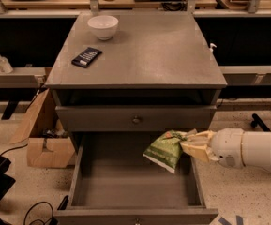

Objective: Place green jalapeno chip bag into middle drawer

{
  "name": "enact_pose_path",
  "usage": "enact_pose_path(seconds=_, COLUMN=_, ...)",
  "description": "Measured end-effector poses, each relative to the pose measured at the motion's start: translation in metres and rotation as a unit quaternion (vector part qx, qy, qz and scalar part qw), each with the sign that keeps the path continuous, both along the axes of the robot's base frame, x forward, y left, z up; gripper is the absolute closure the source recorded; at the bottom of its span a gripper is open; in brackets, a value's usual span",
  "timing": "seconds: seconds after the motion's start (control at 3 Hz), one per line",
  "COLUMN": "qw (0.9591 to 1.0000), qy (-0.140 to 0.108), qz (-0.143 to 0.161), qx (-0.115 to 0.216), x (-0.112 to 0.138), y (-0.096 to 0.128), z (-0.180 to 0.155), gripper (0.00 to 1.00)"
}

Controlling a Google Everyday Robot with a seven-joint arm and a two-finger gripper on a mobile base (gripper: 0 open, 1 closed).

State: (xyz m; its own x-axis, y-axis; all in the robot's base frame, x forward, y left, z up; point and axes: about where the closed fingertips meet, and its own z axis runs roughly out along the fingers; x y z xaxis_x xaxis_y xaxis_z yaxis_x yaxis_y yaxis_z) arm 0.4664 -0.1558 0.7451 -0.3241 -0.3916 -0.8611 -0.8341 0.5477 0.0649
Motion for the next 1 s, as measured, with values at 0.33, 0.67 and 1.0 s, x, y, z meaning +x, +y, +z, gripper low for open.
enact_pose_path(seconds=0.33, qw=0.9995, qy=0.025, qz=-0.011, qx=0.013, x=0.006, y=-0.023, z=-0.050, gripper=1.00)
enact_pose_path(seconds=0.67, qw=0.9983, qy=0.049, qz=-0.020, qx=0.025, x=0.026, y=-0.033, z=-0.097, gripper=1.00)
enact_pose_path(seconds=1.0, qw=0.9963, qy=0.067, qz=-0.017, qx=0.051, x=0.043, y=-0.023, z=-0.137, gripper=1.00)
